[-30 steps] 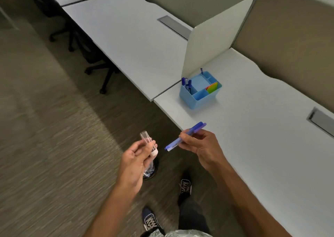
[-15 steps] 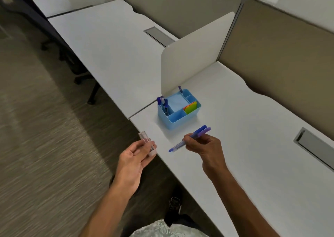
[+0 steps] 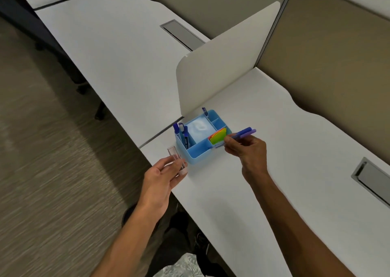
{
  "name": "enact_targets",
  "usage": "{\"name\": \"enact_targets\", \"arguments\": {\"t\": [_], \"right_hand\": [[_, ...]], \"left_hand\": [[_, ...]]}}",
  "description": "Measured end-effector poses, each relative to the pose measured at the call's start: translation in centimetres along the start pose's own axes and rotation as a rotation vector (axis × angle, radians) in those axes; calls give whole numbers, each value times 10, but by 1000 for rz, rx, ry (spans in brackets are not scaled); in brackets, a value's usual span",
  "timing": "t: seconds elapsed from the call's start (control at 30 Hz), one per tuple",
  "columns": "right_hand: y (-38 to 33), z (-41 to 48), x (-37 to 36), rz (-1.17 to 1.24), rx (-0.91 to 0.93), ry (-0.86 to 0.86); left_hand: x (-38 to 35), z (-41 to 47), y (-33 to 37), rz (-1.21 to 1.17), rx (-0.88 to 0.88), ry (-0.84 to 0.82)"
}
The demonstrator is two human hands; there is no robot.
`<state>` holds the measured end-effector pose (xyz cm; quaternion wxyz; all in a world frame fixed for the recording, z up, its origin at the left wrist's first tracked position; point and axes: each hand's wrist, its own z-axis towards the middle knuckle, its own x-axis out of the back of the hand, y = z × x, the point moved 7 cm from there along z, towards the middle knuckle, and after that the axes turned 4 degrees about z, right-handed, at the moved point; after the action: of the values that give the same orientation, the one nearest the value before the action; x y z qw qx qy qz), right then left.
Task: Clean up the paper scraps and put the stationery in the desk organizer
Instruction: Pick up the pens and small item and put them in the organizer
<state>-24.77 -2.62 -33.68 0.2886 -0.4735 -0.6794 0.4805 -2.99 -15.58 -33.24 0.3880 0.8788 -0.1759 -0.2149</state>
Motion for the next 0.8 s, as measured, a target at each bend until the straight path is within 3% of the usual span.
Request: {"name": "enact_targets", "arguments": {"t": [0.23, 0.5, 0.8], "right_hand": [[-7, 102, -15, -246, 119, 148], [13, 188, -60, -561, 114, 64], [45, 221, -62, -713, 53, 78]], "left_hand": [[-22, 58, 3, 61, 89, -33], [-19, 96, -6, 105, 187, -13], [-13, 122, -1, 113, 211, 5]]}}
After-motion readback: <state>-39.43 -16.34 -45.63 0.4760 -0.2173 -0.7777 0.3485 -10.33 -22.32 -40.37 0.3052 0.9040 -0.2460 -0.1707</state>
